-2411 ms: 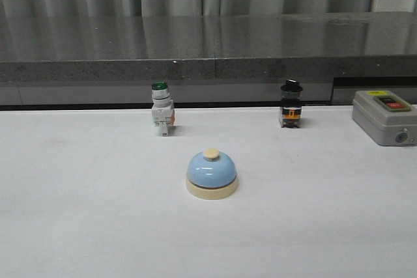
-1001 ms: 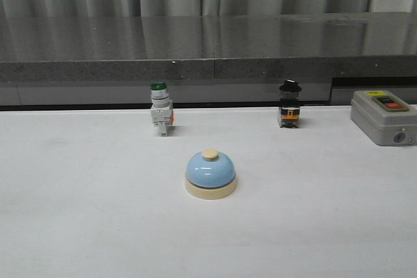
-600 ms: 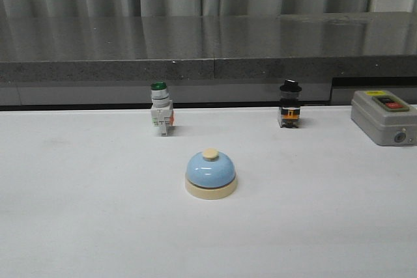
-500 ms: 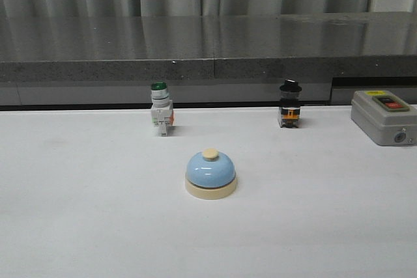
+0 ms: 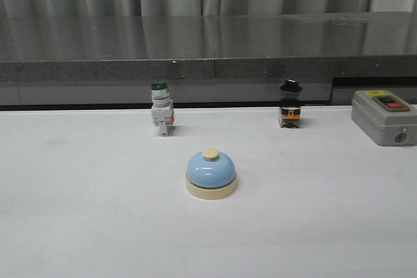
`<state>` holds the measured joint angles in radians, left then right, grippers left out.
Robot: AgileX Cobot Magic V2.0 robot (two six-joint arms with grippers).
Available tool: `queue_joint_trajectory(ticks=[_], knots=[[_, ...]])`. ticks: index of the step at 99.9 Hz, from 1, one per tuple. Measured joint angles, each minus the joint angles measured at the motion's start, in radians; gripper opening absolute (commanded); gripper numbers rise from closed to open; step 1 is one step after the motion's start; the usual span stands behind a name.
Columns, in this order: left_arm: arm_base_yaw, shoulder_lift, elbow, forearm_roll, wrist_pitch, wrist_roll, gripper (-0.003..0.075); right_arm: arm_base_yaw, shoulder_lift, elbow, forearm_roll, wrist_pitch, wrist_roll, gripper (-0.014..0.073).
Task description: Place and press bell with both arms
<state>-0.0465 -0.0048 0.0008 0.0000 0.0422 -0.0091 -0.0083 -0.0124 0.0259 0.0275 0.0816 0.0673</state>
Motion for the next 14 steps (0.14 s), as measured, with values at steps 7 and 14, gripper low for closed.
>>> queue_joint_trajectory(ticks=[7,14], knots=[[0.0,0.0,0.0,0.0,0.0,0.0,-0.002,0.0,0.0,0.0,0.0,0.0,0.0,-0.006],[0.0,0.0,0.0,0.0,0.0,0.0,-0.002,0.0,0.0,0.0,0.0,0.0,0.0,-0.006]])
